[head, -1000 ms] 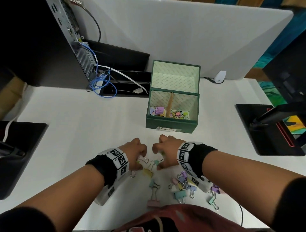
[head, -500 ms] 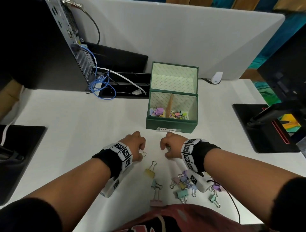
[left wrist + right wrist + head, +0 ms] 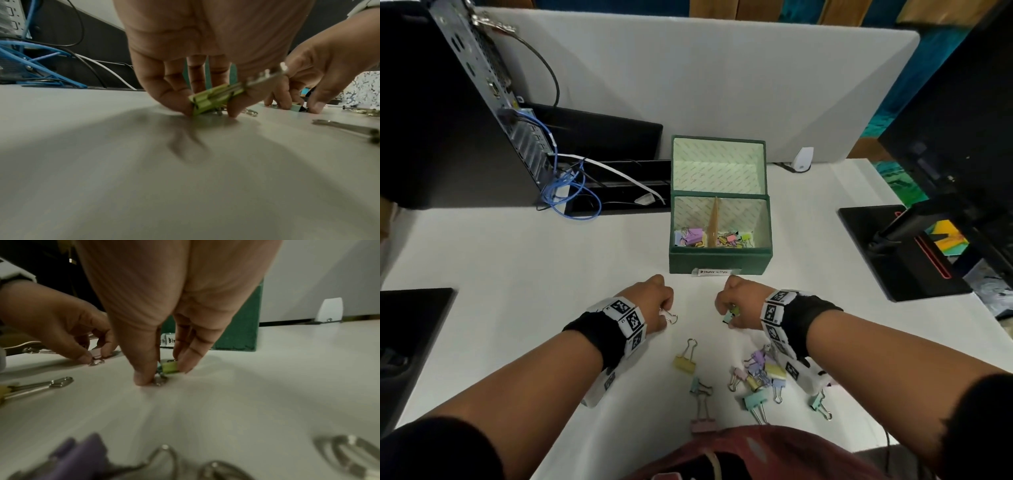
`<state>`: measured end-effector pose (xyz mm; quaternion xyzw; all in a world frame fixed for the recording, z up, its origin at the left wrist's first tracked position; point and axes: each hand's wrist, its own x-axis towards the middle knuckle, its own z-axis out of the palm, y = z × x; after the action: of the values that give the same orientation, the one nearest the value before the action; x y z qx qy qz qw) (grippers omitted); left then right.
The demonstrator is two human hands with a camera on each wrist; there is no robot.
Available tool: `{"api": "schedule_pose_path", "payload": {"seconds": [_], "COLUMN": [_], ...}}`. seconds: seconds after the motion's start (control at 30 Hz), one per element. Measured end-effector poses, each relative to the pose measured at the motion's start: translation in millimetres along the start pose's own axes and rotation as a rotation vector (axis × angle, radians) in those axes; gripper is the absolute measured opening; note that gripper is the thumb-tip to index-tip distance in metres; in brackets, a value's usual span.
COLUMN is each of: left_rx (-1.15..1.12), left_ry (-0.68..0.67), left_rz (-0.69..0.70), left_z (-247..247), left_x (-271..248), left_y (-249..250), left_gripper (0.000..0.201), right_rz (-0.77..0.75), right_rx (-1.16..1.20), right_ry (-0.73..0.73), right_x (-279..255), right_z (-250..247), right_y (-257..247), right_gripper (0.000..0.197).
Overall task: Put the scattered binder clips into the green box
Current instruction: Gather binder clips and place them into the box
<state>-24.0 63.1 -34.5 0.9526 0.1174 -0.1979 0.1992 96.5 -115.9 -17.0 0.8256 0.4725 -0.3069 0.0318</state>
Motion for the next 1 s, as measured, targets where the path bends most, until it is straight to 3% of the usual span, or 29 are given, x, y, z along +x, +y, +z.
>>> {"api": "schedule_pose_path", "payload": {"seconds": [0.1, 0.23, 0.53, 0.67, 0.8, 1.0], "left_rx": [0.016, 0.014, -0.036, -0.125, -0.264, -0.473], "left_ry": [-0.025, -0.068, -0.001, 0.039, 0.106, 0.349], "left_rz": [0.013, 0.032, -0.042, -0.037, -0.03, -0.01], "left_z": [-4, -6, -6, -11, -25, -68], "left_x": [-1, 2, -3, -4, -6, 1], "left_y": [0, 0, -1, -5, -2, 28], "left_gripper": [0.019, 0.054, 0.021, 0.033, 0.027, 0.017], "right_rz": [0.059, 0.103, 0.181, 0.211, 0.259, 0.227], "right_rx": [0.043, 0.098, 0.264, 0.588, 0.786, 0.836], "right_ry": [0.004, 0.004, 0.129, 0.343, 0.556, 0.511], "right_x": [1, 0, -19, -28, -21, -19], "right_z": [0, -2, -22, -62, -90, -82], "right_y": [-1, 0, 15, 9, 19, 30], "right_gripper": [0.028, 0.024, 0.019, 0.007, 0.023, 0.039]}}
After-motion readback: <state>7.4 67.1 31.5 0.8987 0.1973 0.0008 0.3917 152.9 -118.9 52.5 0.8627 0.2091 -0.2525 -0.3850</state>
